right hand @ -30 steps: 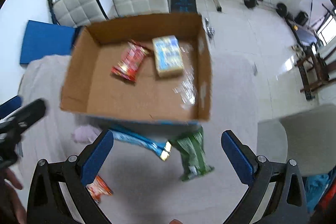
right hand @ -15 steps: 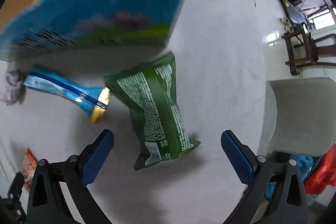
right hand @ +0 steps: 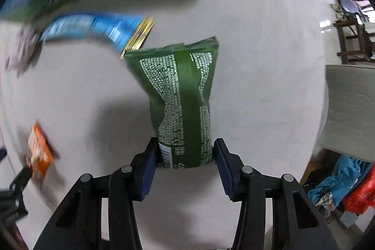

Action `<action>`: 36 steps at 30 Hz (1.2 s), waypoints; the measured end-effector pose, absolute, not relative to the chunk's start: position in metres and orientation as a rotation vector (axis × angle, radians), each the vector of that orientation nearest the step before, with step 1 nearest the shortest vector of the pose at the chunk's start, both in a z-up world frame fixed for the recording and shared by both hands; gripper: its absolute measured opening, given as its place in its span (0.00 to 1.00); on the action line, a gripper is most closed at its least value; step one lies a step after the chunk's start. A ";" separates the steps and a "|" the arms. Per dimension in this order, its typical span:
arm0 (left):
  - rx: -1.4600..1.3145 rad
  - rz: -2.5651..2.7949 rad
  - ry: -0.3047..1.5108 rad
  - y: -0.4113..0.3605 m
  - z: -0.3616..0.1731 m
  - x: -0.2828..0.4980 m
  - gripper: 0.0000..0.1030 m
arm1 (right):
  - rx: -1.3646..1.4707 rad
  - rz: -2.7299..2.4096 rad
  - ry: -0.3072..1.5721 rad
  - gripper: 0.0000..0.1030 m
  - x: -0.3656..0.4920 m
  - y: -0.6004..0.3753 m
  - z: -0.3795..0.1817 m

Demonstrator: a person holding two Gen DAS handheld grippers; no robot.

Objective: Organize soft objects
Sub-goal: 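Grasp the orange panda snack bag with left tool while right tool grasps the green snack bag, then lower both bags into the box and open both tools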

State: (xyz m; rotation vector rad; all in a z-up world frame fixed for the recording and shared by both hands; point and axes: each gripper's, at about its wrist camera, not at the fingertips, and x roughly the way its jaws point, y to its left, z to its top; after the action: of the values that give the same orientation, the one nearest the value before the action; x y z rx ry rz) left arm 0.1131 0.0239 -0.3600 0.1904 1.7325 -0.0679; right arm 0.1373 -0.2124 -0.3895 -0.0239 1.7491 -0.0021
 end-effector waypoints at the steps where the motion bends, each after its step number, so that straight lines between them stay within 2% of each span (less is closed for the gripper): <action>1: 0.200 -0.078 1.747 0.023 -0.367 0.113 0.98 | -0.032 0.010 1.751 0.48 0.132 -0.209 -0.391; 5: 0.224 -0.123 1.789 0.014 -0.393 0.119 0.97 | -0.085 0.039 1.728 0.49 0.121 -0.198 -0.395; 6: 0.211 -0.136 1.784 0.012 -0.395 0.119 0.87 | -0.083 0.043 1.728 0.49 0.119 -0.198 -0.397; 7: 0.173 -0.150 1.786 0.011 -0.396 0.120 0.72 | -0.075 0.049 1.729 0.49 0.118 -0.199 -0.398; 9: 0.106 -0.139 1.805 0.011 -0.398 0.120 0.54 | -0.033 0.068 1.740 0.49 0.121 -0.202 -0.399; 14: -0.106 -0.130 1.797 0.009 -0.395 0.112 0.52 | 0.109 0.116 1.755 0.50 0.135 -0.225 -0.396; 16: -0.141 -0.117 1.803 0.008 -0.400 0.110 0.52 | 0.145 0.115 1.750 0.61 0.138 -0.232 -0.396; 17: -0.169 -0.107 1.812 0.009 -0.404 0.109 0.52 | 0.161 0.109 1.743 0.63 0.139 -0.235 -0.395; 23: -0.208 -0.061 1.798 0.016 -0.413 0.110 0.52 | 0.209 0.048 1.746 0.64 0.151 -0.238 -0.393; 27: -0.176 -0.021 1.768 0.013 -0.404 0.102 0.39 | 0.221 0.018 1.760 0.64 0.154 -0.239 -0.406; 29: -0.184 -0.019 1.760 0.014 -0.402 0.100 0.37 | 0.214 -0.001 1.757 0.58 0.151 -0.237 -0.406; 30: -0.181 -0.018 1.759 0.015 -0.402 0.100 0.37 | 0.199 -0.017 1.758 0.45 0.149 -0.236 -0.407; 34: -0.153 -0.018 1.730 0.009 -0.384 0.105 0.36 | 0.148 -0.019 1.741 0.36 0.148 -0.230 -0.404; 36: -0.153 -0.027 1.715 0.010 -0.377 0.109 0.36 | 0.136 -0.003 1.736 0.34 0.145 -0.226 -0.399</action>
State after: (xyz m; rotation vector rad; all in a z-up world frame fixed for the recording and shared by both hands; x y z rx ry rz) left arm 0.1088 0.0098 -0.3772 -0.1528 1.7154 -0.0271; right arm 0.1446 -0.2255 -0.3989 0.1358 1.7358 -0.0030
